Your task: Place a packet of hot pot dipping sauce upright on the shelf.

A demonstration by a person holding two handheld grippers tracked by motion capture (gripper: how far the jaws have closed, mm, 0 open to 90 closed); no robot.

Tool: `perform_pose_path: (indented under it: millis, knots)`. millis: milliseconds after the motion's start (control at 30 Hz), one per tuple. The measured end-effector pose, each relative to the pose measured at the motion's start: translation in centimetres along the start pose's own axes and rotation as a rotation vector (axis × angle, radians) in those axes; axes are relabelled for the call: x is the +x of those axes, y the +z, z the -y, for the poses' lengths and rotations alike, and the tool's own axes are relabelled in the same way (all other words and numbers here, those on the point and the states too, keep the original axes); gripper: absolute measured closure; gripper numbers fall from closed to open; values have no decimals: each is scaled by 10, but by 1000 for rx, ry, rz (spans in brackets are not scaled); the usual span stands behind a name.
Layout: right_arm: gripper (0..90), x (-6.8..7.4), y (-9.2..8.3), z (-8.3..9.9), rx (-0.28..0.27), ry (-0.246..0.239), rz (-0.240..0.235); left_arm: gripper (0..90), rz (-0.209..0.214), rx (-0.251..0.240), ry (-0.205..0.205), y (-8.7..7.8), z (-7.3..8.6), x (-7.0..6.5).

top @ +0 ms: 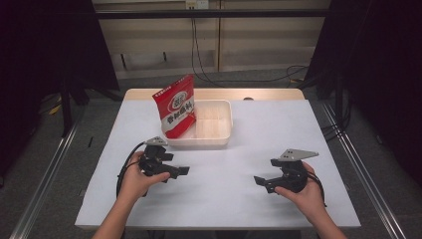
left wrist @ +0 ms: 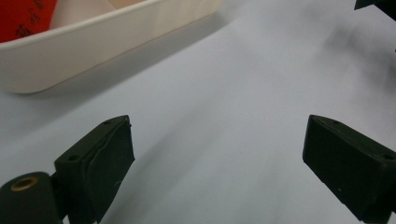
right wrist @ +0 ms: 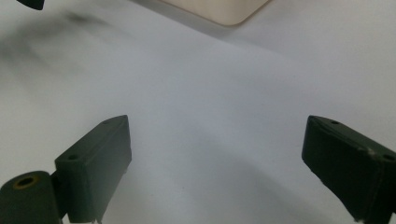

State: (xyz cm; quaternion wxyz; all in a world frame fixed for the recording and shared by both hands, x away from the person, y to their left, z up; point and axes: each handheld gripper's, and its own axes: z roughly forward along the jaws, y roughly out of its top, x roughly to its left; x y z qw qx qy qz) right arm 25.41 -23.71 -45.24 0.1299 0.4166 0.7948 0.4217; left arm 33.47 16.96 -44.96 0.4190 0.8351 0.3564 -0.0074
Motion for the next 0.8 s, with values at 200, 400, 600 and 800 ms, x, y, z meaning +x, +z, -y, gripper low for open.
perform_pose_path:
  millis: [200, 400, 600, 800]
  knots:
    - [78, 1, 2, 1, 10, -3, -4, 84, -2, 14, -5, 2, 5, 1]
    - [78, 1, 2, 1, 10, -5, -5, 81, -8, 14, -6, 2, 9, 2]
    - [78, 1, 3, 1, 15, -13, -10, 81, -9, 15, 5, 1, 11, 0]
    - [79, 1, 3, 1, 16, -14, -7, 80, -12, 16, 15, 2, 10, -2]
